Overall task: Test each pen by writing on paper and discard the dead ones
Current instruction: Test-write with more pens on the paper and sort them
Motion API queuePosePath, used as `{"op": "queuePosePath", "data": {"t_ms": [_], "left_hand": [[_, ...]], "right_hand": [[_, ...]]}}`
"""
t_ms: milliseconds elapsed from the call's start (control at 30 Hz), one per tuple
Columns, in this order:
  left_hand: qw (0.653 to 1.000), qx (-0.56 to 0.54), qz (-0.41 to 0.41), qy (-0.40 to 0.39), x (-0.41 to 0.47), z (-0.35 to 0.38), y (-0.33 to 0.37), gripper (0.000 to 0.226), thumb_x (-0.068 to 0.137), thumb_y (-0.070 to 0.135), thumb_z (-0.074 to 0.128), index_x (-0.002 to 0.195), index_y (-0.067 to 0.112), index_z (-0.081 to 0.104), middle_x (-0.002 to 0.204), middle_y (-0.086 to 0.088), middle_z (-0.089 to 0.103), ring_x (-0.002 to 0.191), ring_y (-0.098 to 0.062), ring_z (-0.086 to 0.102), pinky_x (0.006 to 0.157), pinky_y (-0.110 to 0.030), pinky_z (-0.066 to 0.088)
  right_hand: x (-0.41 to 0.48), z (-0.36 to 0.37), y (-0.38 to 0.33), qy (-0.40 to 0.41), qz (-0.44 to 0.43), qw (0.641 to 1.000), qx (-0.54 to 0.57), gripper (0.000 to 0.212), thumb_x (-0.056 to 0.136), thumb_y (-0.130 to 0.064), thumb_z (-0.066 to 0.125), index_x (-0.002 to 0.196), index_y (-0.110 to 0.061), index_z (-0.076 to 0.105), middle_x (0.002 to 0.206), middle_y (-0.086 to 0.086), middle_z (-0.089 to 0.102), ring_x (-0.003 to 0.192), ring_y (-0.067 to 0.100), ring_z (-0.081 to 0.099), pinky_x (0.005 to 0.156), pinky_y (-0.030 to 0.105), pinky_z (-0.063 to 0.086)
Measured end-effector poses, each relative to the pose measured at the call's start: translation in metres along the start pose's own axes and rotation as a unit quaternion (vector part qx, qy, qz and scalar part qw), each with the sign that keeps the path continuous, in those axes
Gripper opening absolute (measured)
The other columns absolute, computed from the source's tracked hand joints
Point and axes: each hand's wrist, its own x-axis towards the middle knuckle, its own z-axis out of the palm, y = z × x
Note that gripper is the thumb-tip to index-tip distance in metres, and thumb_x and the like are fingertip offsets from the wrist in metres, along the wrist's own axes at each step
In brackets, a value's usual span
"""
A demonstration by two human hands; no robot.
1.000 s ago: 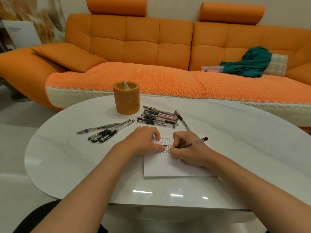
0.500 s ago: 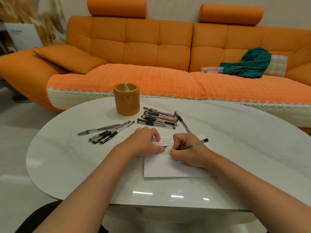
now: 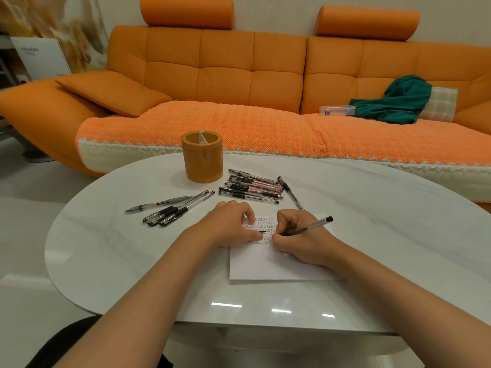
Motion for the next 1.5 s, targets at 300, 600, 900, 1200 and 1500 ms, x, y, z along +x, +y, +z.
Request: {"op": "queuePosePath", "data": {"t_ms": [300, 600, 900, 1200, 1500], "left_hand": [[1.000, -0.002, 0.003, 0.002, 0.000, 0.000, -0.001, 0.036, 0.080, 0.055, 0.074, 0.105, 0.037, 0.056, 0.102, 0.011, 0.050, 0.105, -0.012, 0.043, 0.085, -0.029, 0.042], [1.000, 0.001, 0.004, 0.006, -0.001, 0.001, -0.001, 0.035, 0.080, 0.054, 0.074, 0.105, 0.038, 0.055, 0.100, 0.012, 0.049, 0.104, -0.012, 0.042, 0.084, -0.030, 0.041], [1.000, 0.000, 0.012, 0.015, -0.005, 0.000, 0.000, 0.033, 0.079, 0.056, 0.073, 0.103, 0.039, 0.057, 0.101, 0.013, 0.053, 0.102, -0.010, 0.044, 0.088, -0.032, 0.046], [0.998, 0.017, 0.046, 0.048, -0.014, -0.006, 0.002, 0.020, 0.086, 0.045, 0.070, 0.104, 0.037, 0.066, 0.097, 0.015, 0.058, 0.092, -0.005, 0.052, 0.073, -0.022, 0.044], [0.995, -0.022, 0.032, 0.088, -0.018, -0.010, 0.001, 0.012, 0.086, 0.037, 0.076, 0.093, 0.039, 0.067, 0.090, 0.022, 0.065, 0.080, -0.002, 0.059, 0.067, -0.023, 0.048]], "right_hand": [[0.002, -0.001, 0.005, -0.015, 0.005, 1.000, 0.004, 0.023, 0.081, 0.000, 0.068, 0.066, -0.011, 0.055, 0.061, 0.011, 0.061, 0.055, 0.022, 0.055, 0.053, 0.032, 0.042], [0.001, 0.000, 0.002, -0.020, 0.002, 1.000, 0.011, 0.020, 0.080, 0.007, 0.066, 0.068, 0.002, 0.050, 0.057, 0.009, 0.058, 0.050, 0.017, 0.054, 0.047, 0.024, 0.041], [0.005, -0.012, 0.002, 0.071, 0.050, 0.979, 0.184, 0.010, 0.088, 0.005, 0.064, 0.084, -0.004, 0.062, 0.055, 0.007, 0.051, 0.046, 0.019, 0.043, 0.042, 0.026, 0.035], [0.009, -0.025, -0.013, 0.048, 0.059, 0.970, 0.229, 0.038, 0.105, 0.001, 0.037, 0.126, -0.013, 0.065, 0.103, 0.017, 0.072, 0.072, 0.028, 0.066, 0.051, 0.035, 0.053], [0.018, -0.030, -0.013, 0.067, 0.037, 0.997, -0.026, 0.020, 0.095, -0.014, 0.062, 0.105, -0.029, 0.054, 0.095, -0.003, 0.067, 0.061, 0.017, 0.064, 0.059, 0.033, 0.051]]}}
